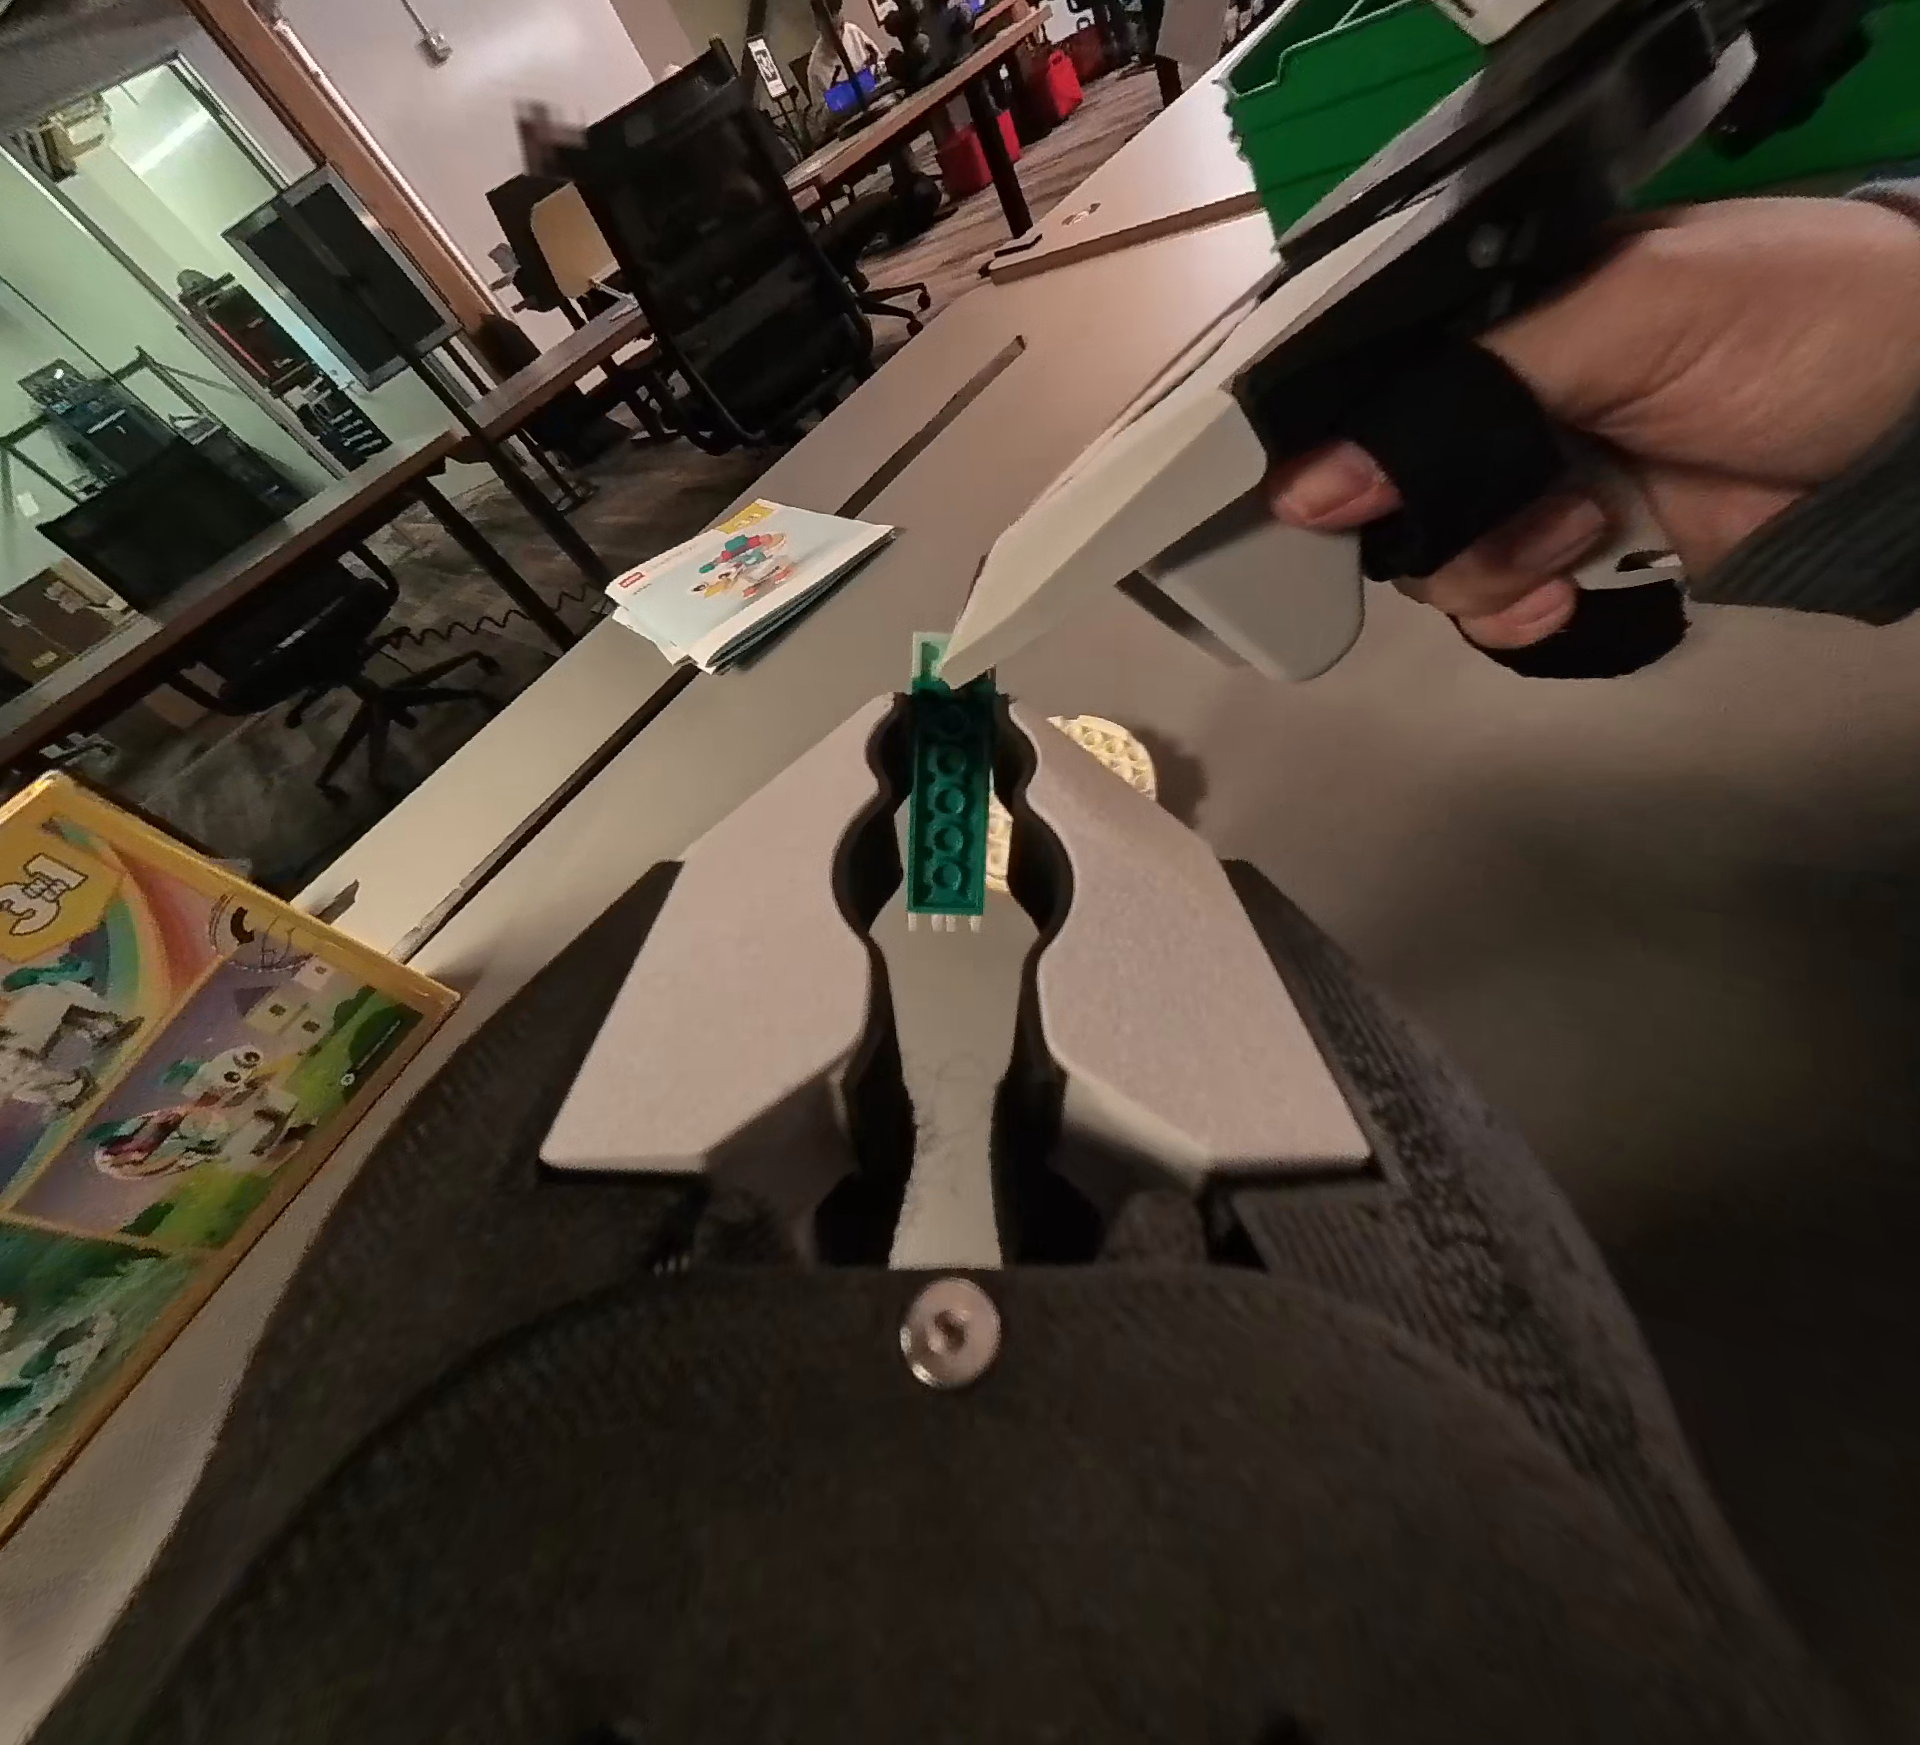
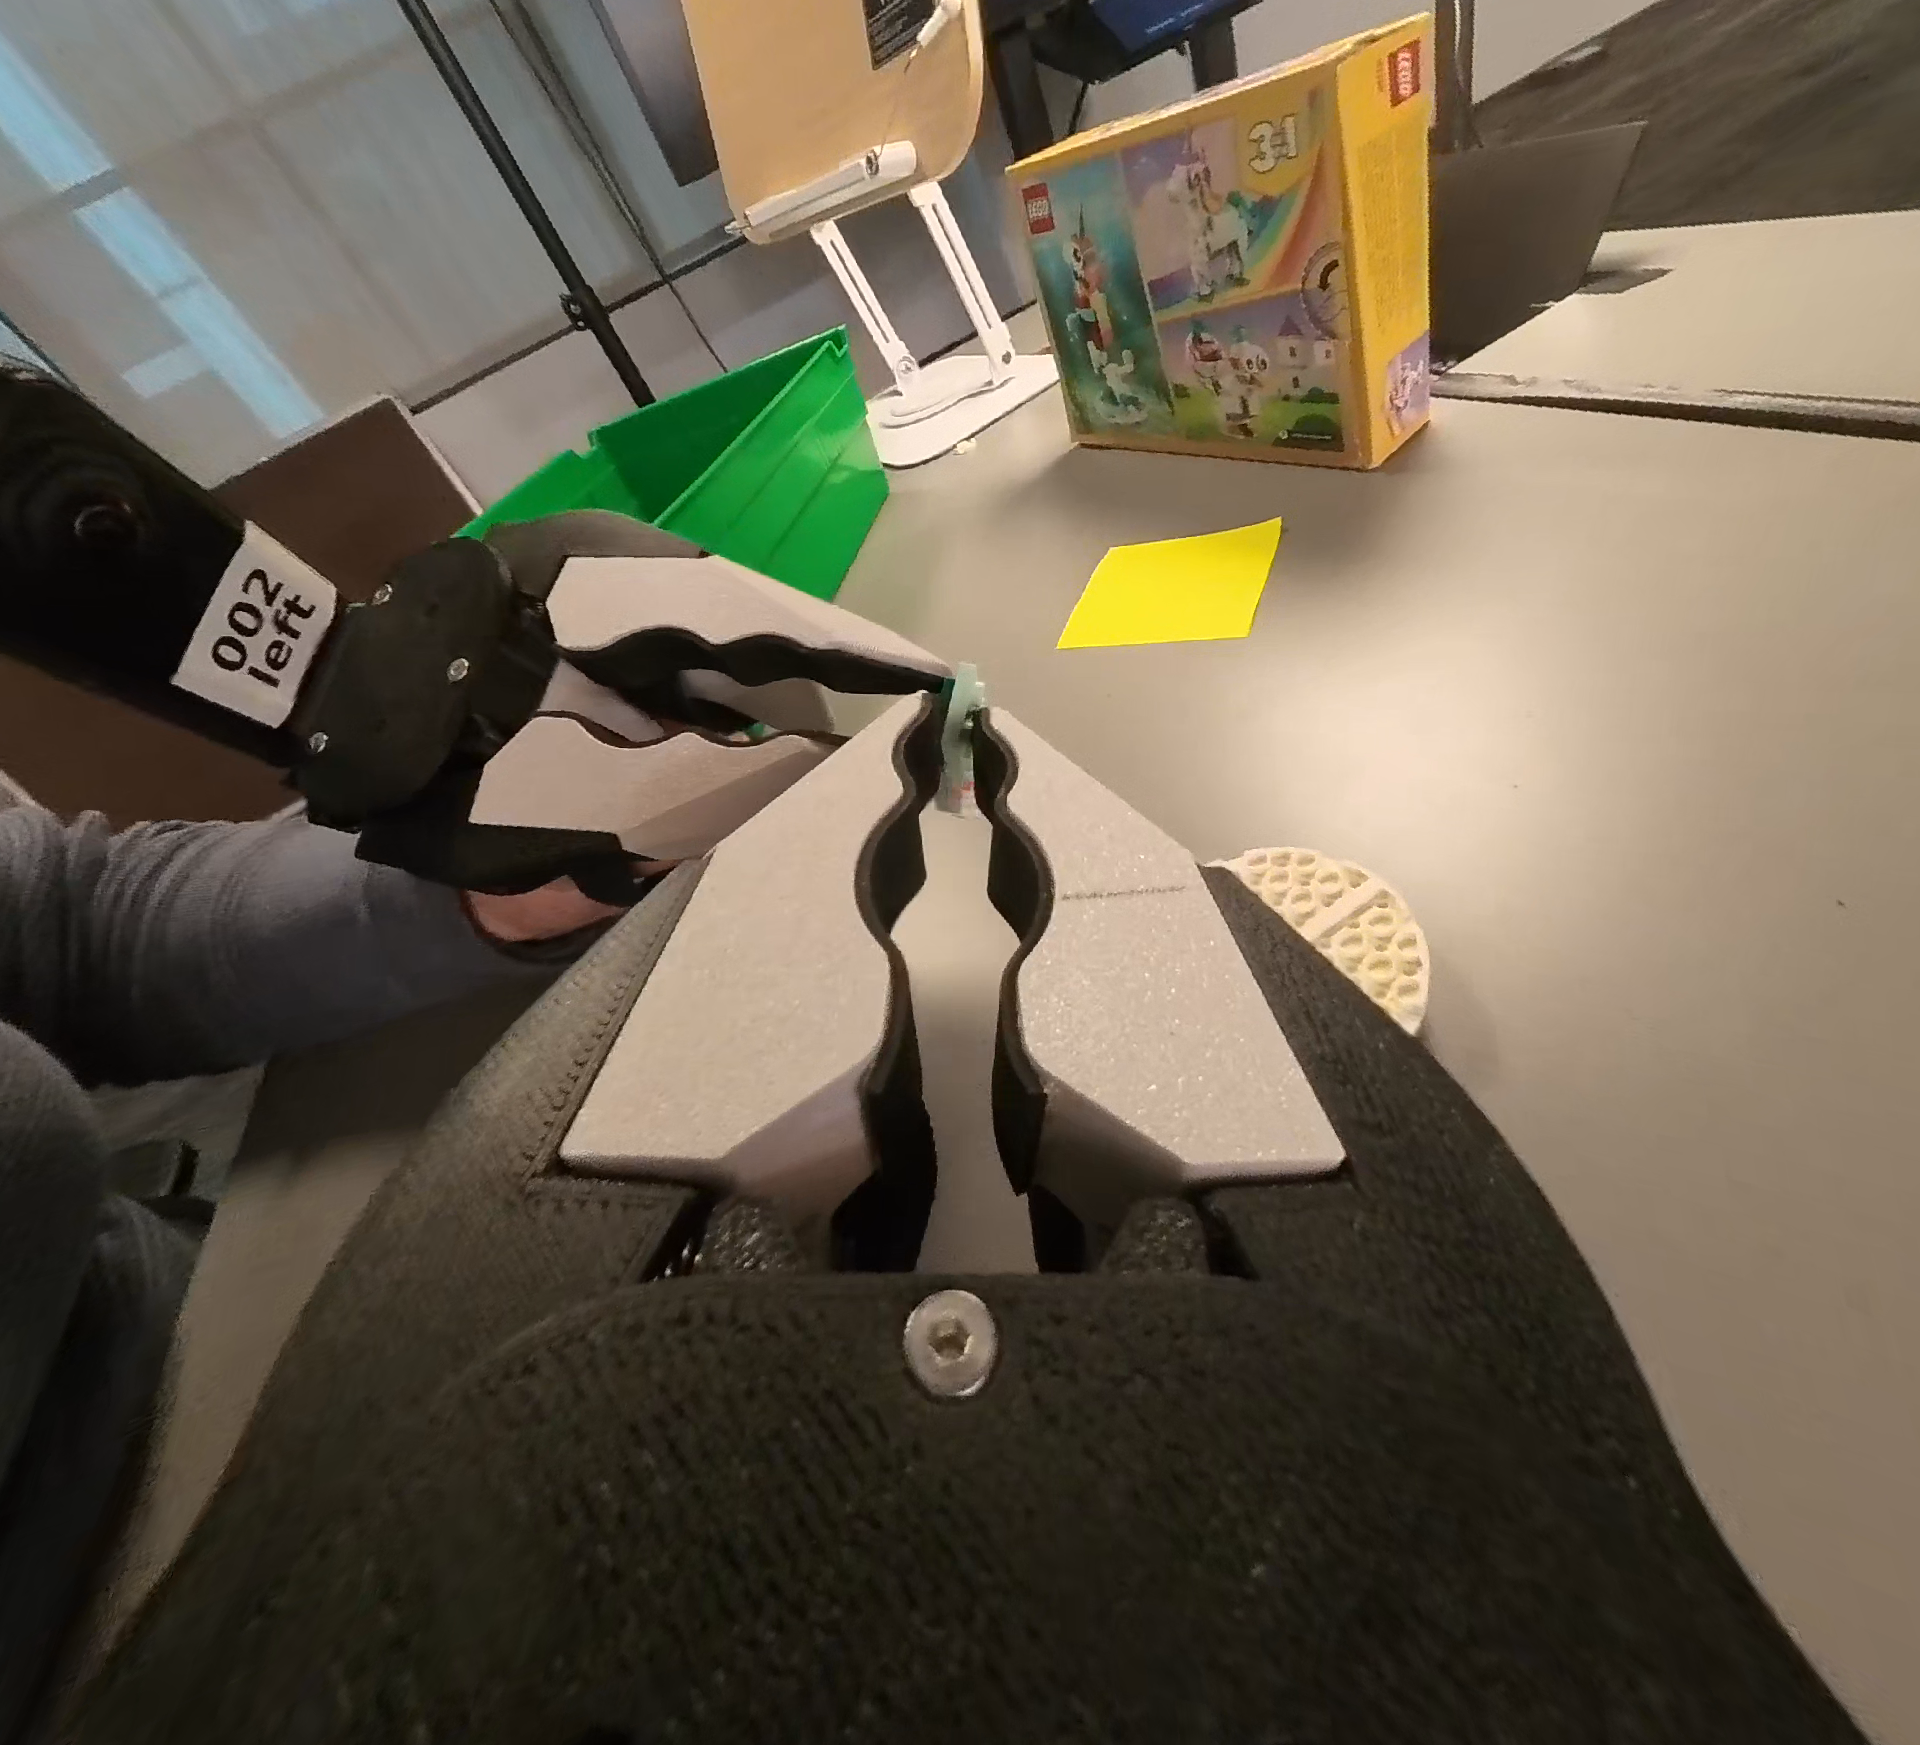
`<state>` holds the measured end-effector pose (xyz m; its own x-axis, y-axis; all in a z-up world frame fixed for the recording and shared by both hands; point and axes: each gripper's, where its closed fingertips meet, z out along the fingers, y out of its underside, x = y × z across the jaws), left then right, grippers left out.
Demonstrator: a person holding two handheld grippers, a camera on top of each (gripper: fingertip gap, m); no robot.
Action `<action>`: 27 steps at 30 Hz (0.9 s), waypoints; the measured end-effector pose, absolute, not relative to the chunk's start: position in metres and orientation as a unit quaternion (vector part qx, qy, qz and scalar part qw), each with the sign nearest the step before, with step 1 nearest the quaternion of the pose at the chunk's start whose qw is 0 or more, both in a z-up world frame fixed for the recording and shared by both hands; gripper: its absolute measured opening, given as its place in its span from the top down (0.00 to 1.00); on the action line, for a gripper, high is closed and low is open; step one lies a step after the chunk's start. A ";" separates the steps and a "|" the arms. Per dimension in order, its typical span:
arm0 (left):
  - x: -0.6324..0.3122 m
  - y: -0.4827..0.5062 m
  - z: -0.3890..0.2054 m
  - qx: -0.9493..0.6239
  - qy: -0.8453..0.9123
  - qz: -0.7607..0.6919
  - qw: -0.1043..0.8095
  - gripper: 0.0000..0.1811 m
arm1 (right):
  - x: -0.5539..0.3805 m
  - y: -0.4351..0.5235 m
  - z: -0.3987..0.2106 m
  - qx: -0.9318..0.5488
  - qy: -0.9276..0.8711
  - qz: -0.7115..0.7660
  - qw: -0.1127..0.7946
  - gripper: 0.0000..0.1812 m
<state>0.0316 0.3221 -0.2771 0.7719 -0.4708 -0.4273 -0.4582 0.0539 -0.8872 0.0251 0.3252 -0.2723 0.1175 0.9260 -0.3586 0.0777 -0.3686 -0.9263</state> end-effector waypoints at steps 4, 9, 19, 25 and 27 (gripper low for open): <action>0.030 0.309 -0.256 -0.653 0.328 -0.022 0.682 1.00 | 0.051 0.366 -0.284 -0.678 -0.358 0.467 0.441 0.98; 0.013 0.305 -0.256 -0.685 0.289 -0.120 0.658 1.00 | 0.077 0.380 -0.263 -0.650 -0.306 0.534 0.447 0.98; 0.050 0.289 -0.225 -0.601 0.112 -0.564 0.555 0.84 | 0.047 0.281 -0.209 -0.345 -0.531 0.357 0.687 0.98; 0.042 0.278 -0.206 -0.495 0.058 -0.707 0.503 0.92 | 0.047 0.273 -0.205 -0.307 -0.547 0.307 0.716 0.98; 0.038 0.277 -0.202 -0.460 0.034 -0.750 0.475 0.87 | 0.045 0.272 -0.209 -0.302 -0.559 0.281 0.719 0.98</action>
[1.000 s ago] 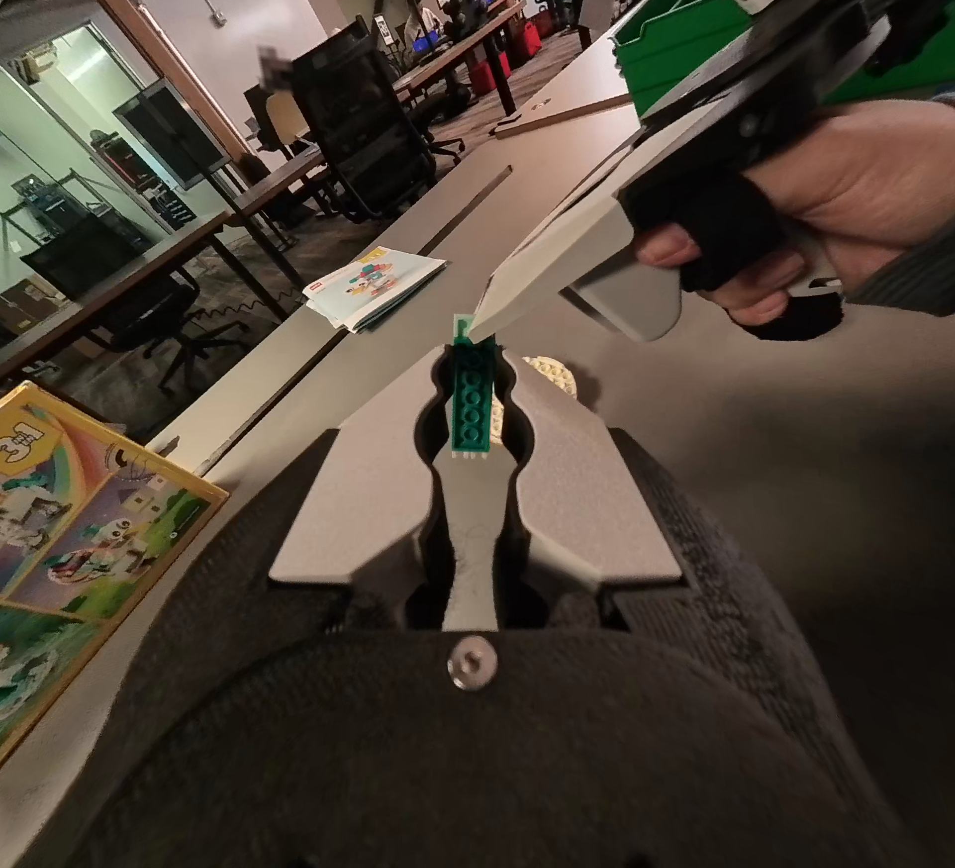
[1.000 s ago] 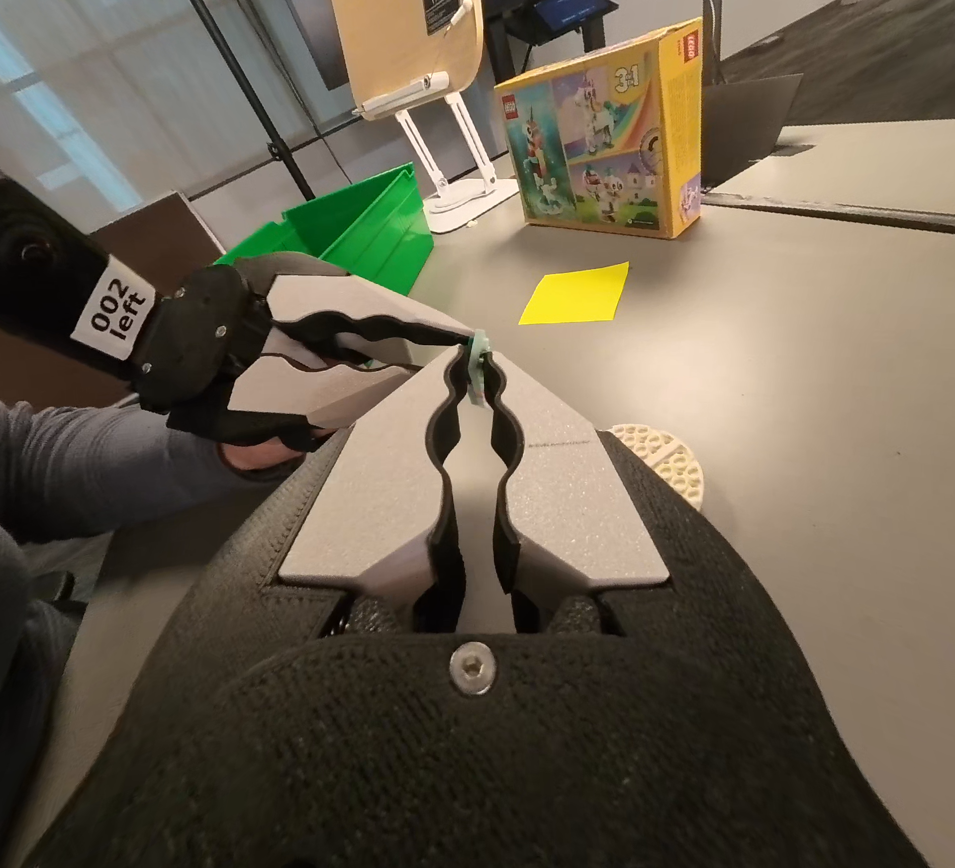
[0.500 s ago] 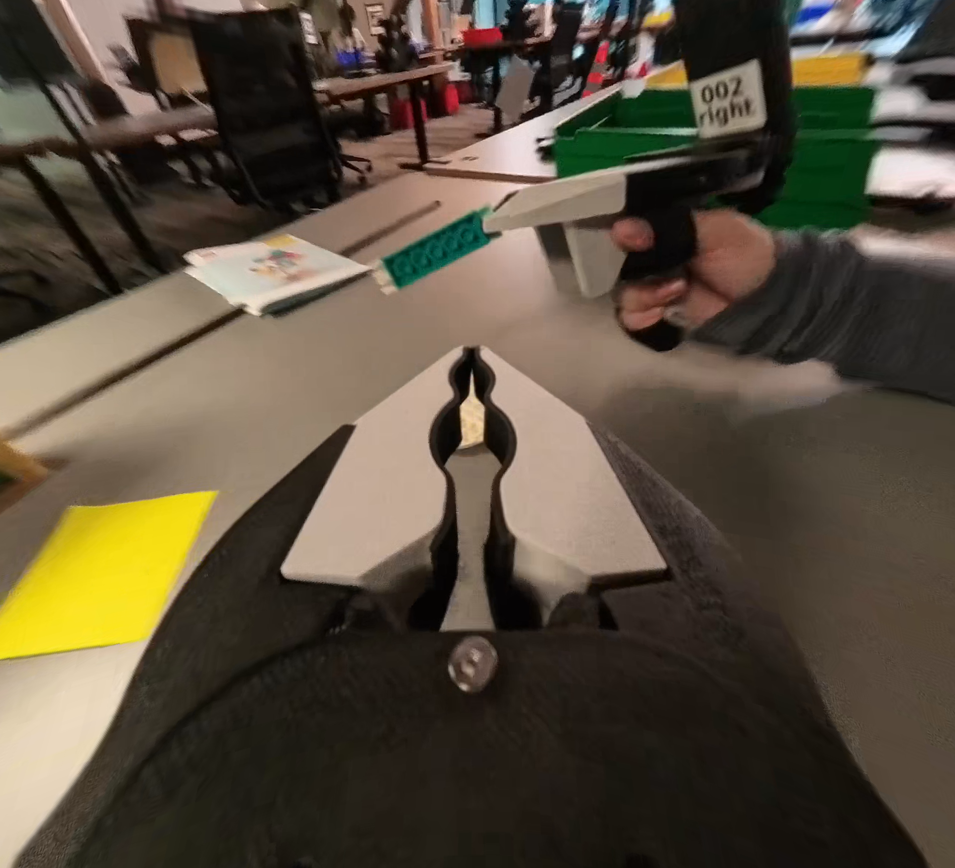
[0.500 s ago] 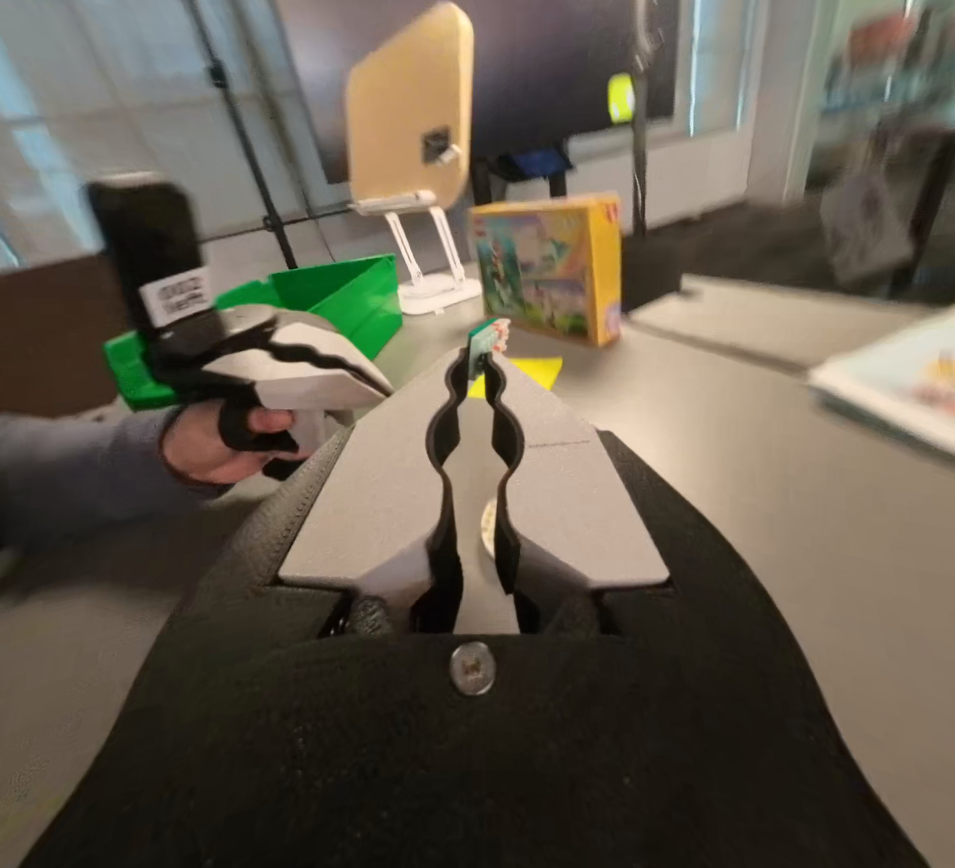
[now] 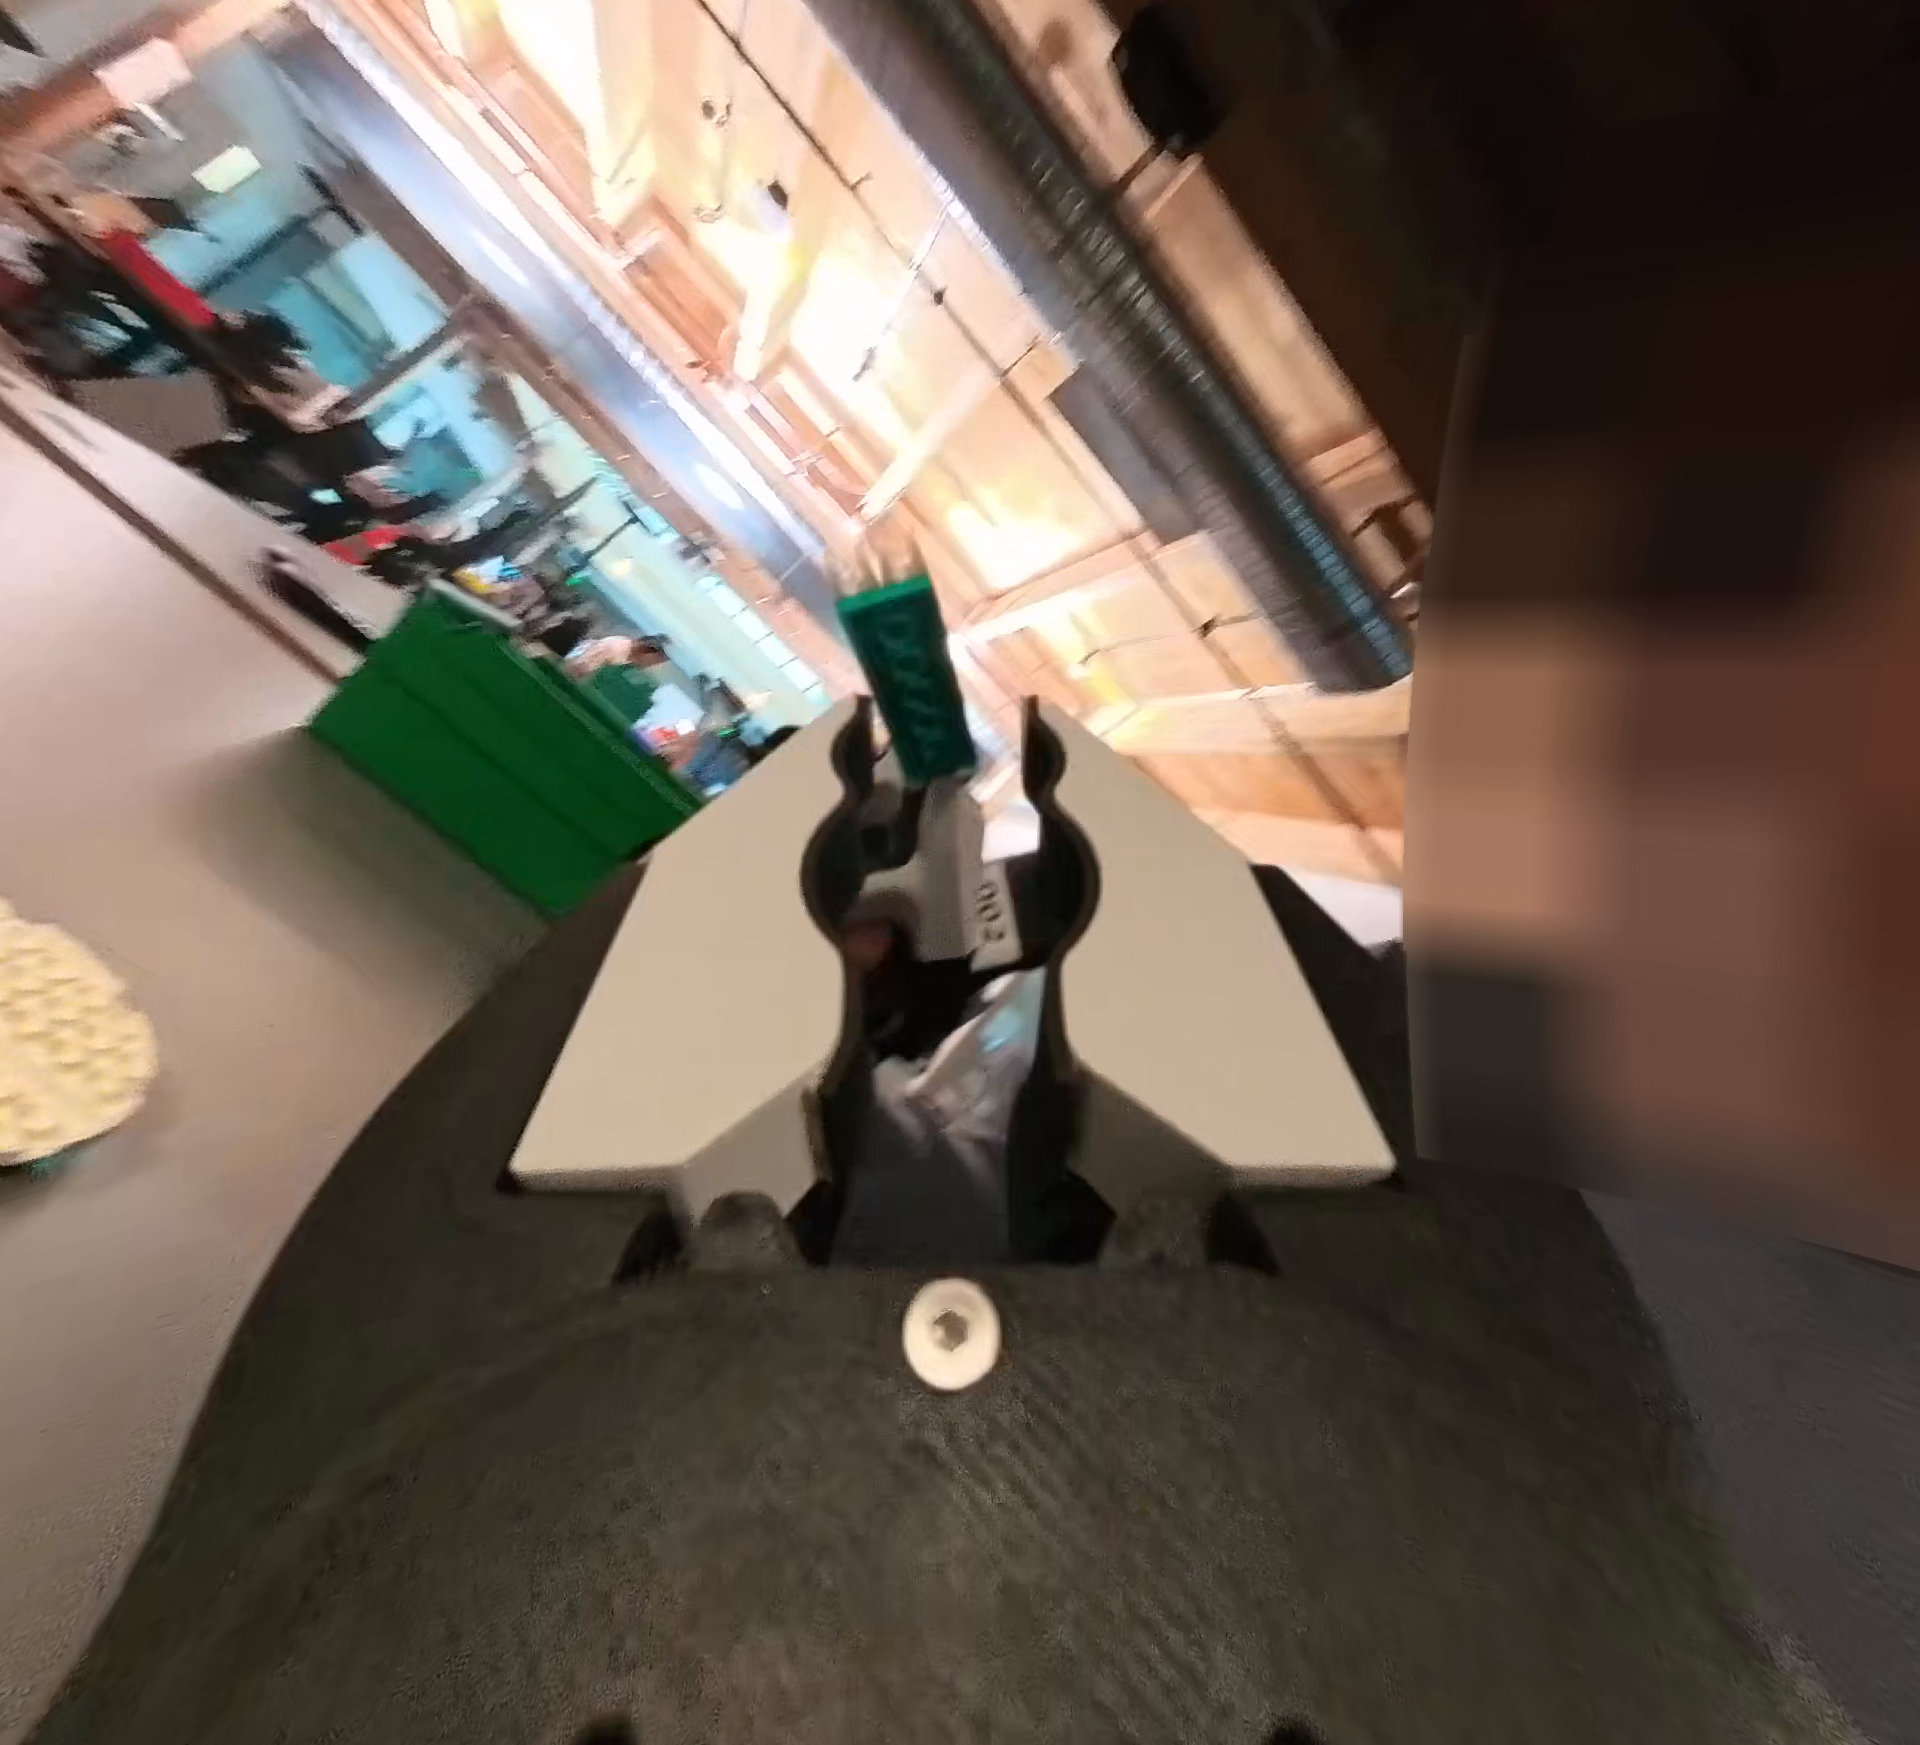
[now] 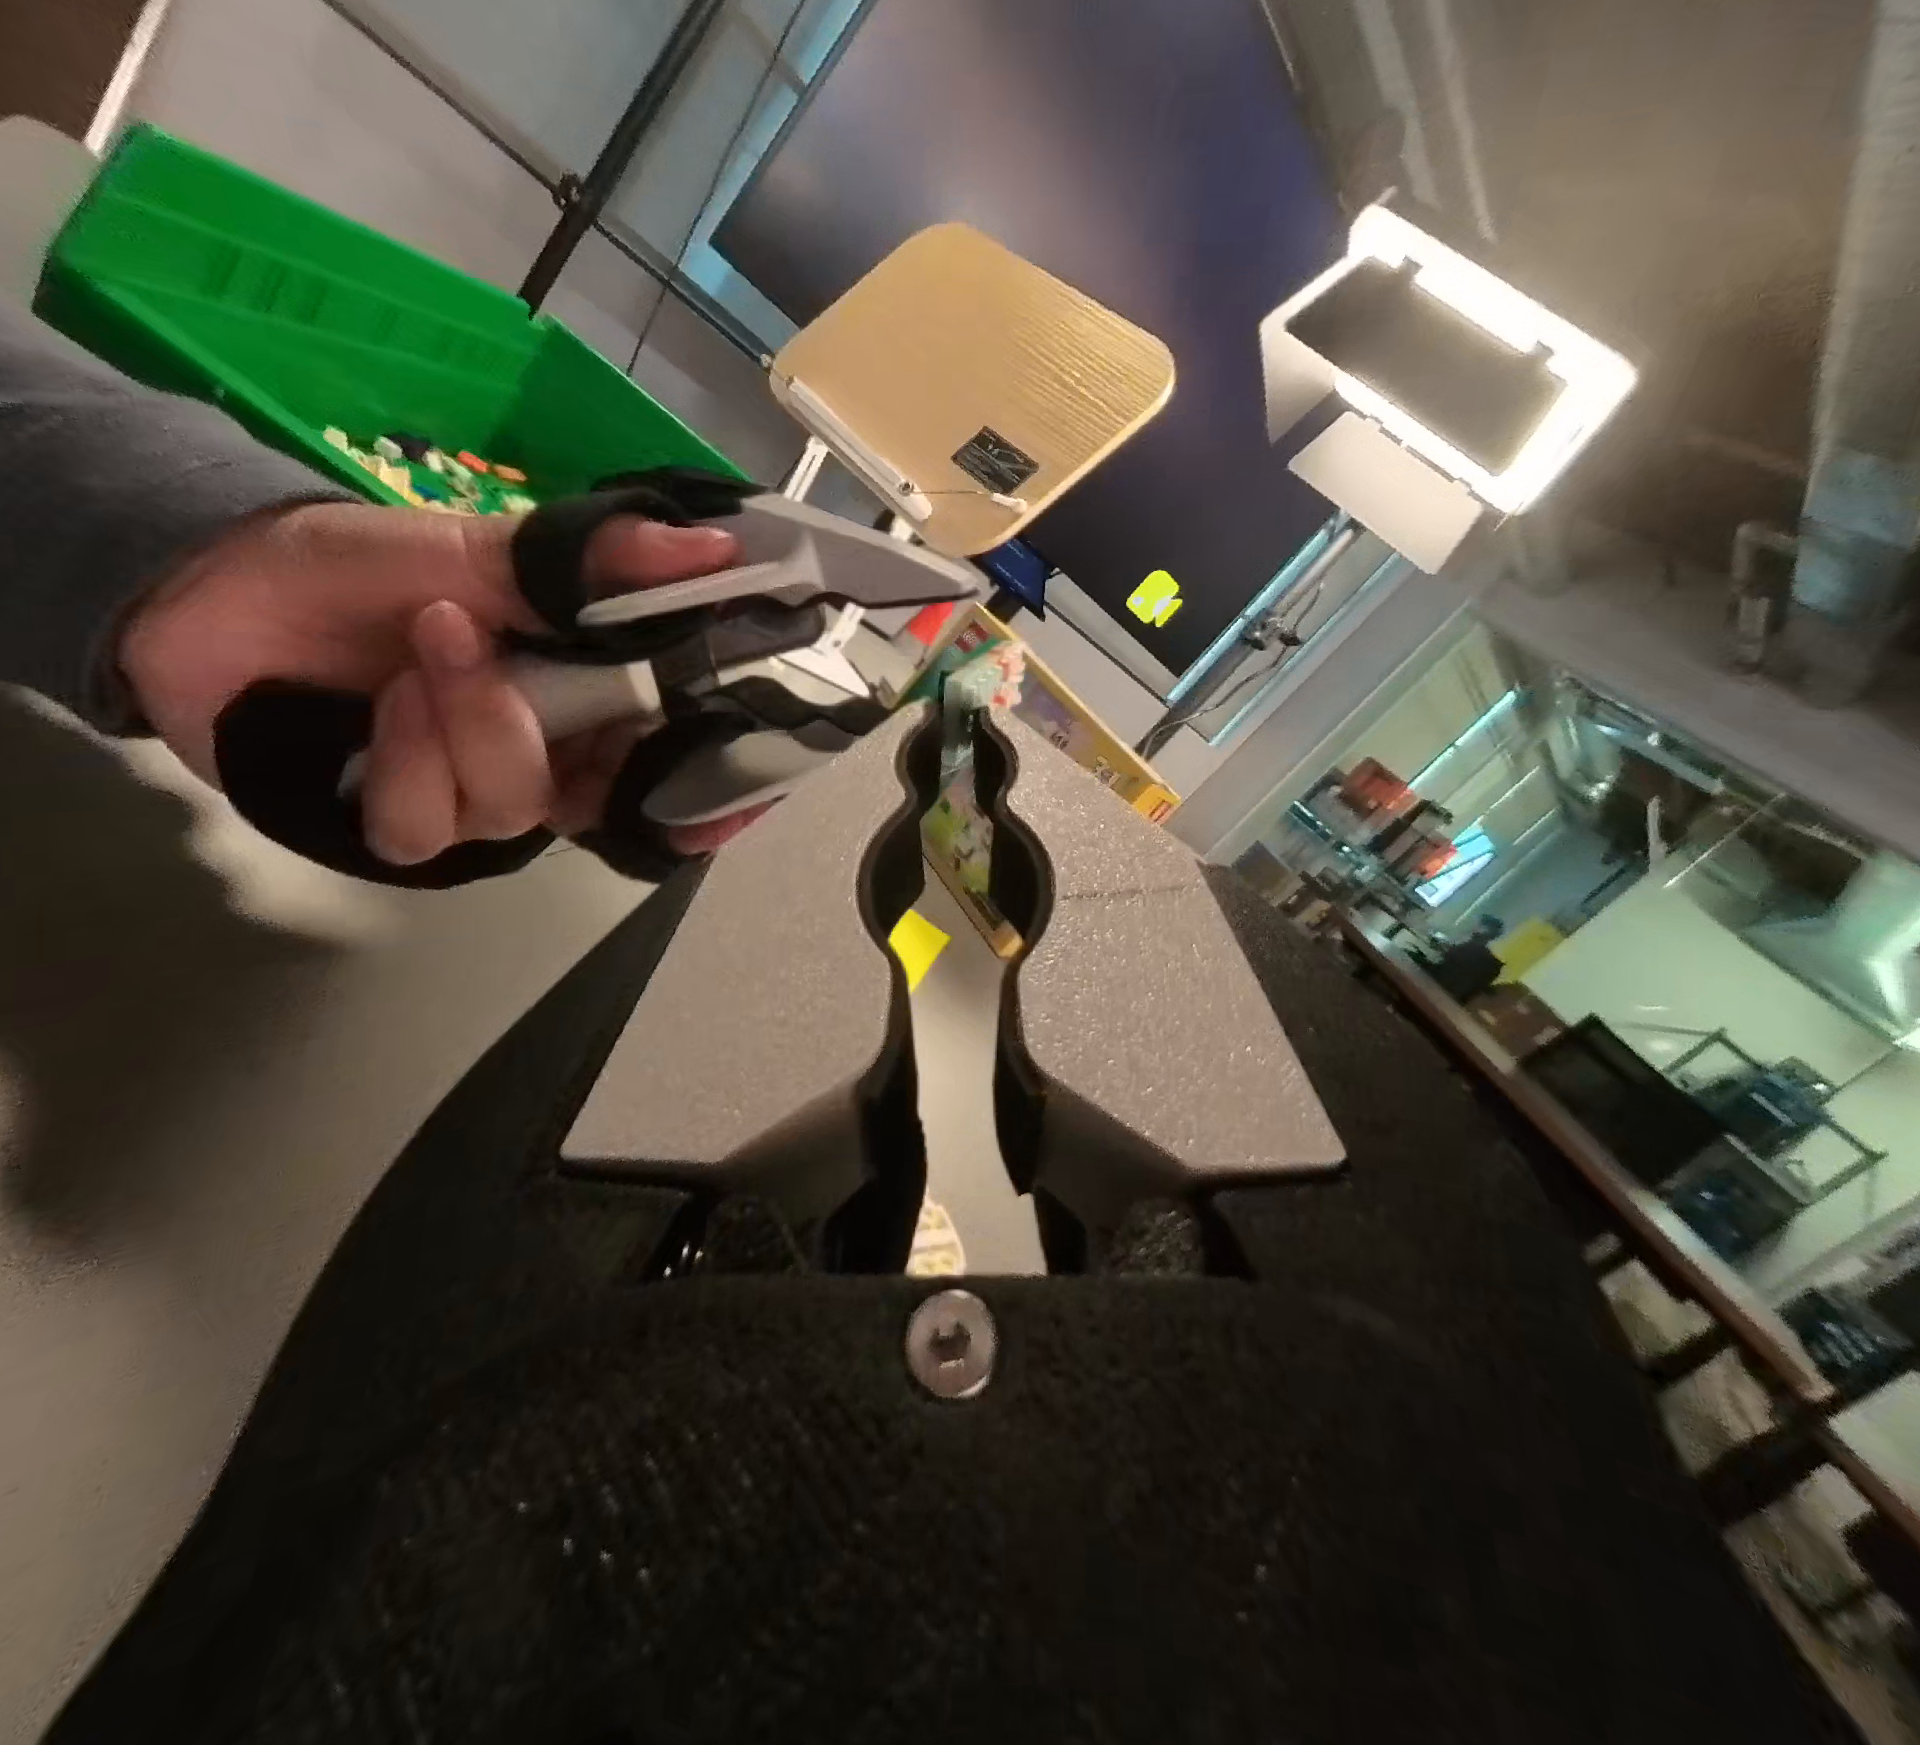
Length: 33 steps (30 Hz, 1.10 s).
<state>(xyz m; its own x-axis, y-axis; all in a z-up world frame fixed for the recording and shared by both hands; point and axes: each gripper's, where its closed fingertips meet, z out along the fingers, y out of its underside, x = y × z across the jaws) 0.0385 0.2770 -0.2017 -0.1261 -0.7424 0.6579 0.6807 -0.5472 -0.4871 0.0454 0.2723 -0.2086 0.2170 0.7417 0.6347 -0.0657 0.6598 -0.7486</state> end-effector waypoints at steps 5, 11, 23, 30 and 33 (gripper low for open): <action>0.035 0.282 -0.206 -0.458 0.012 -0.762 0.458 0.92 | 0.043 0.272 -0.212 -0.301 -0.562 0.275 0.720 0.98; 0.035 0.286 -0.214 -0.524 0.051 -0.707 0.472 0.92 | 0.047 0.287 -0.217 -0.352 -0.568 0.274 0.691 0.99; 0.055 0.279 -0.244 -0.607 0.139 -0.654 0.430 0.92 | 0.065 0.277 -0.251 -0.418 -0.634 0.445 0.474 0.98; 0.051 0.283 -0.258 -0.650 0.181 -0.584 0.451 0.92 | 0.065 0.282 -0.252 -0.458 -0.584 0.525 0.416 0.86; 0.057 0.276 -0.277 -0.703 0.301 -0.451 0.459 0.92 | 0.063 0.279 -0.253 -0.481 -0.560 0.572 0.359 0.84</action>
